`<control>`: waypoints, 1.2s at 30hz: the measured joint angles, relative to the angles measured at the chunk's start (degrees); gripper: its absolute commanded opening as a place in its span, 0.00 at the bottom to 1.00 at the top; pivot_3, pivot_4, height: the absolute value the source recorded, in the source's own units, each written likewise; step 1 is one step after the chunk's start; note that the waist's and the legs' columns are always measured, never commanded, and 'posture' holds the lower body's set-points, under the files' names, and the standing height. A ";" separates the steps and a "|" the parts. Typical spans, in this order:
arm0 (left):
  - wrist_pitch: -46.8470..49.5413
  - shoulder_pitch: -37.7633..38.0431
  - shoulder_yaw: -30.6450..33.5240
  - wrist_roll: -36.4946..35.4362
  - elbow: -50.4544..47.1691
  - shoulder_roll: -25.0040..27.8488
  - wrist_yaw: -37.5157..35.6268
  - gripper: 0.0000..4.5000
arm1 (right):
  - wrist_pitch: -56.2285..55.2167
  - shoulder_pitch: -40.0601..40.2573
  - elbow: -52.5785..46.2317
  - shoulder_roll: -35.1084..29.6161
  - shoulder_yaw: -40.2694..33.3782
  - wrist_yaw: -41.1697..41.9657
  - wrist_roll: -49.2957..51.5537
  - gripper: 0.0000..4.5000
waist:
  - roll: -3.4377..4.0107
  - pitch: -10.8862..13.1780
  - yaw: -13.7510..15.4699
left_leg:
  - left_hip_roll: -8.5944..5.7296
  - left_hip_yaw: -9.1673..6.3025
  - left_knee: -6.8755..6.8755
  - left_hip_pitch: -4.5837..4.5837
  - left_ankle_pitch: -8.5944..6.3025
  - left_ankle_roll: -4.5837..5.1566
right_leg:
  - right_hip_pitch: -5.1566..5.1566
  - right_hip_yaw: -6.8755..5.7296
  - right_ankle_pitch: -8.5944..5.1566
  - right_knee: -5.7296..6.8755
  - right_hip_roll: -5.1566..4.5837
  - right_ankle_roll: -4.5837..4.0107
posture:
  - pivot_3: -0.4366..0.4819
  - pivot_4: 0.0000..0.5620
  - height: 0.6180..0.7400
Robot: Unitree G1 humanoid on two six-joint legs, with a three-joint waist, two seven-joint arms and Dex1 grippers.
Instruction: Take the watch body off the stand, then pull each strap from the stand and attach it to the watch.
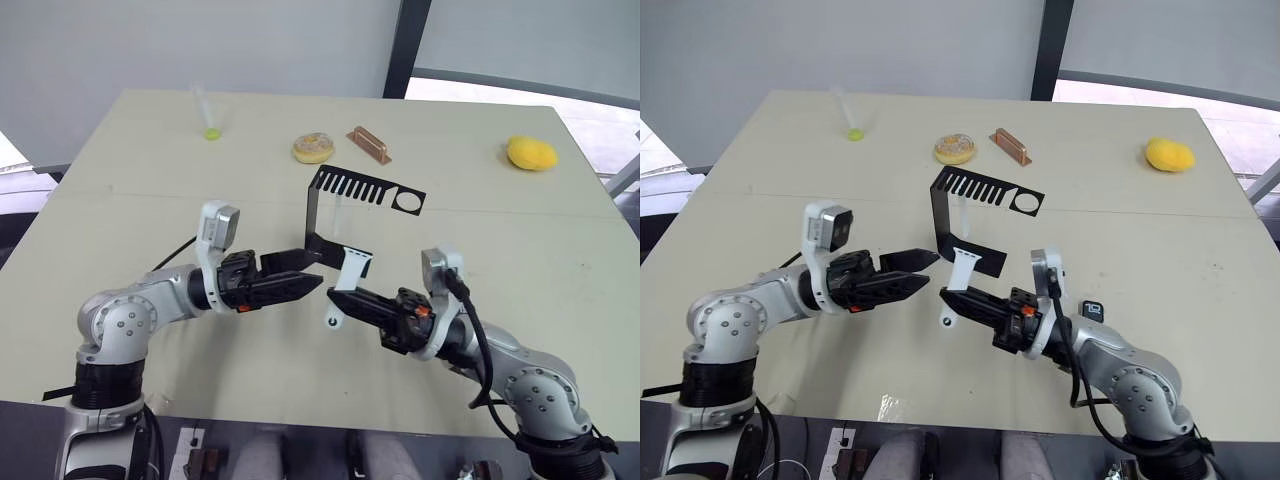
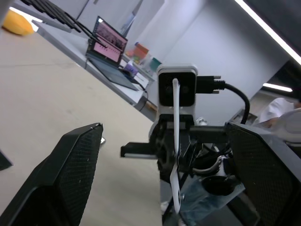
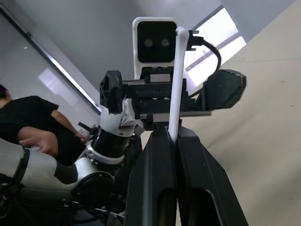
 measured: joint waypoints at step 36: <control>4.77 0.19 -0.59 -8.27 1.90 -4.23 7.44 0.12 | 2.53 -0.11 0.10 1.14 -0.06 -1.40 3.26 0.00 | 0.00 0.00 -0.04 | 0.00 0.00 -0.04 0.00 0.03 -0.04 | -0.01 0.02 0.00 -0.08 0.02 0.00 | 0.48 0.27 1.00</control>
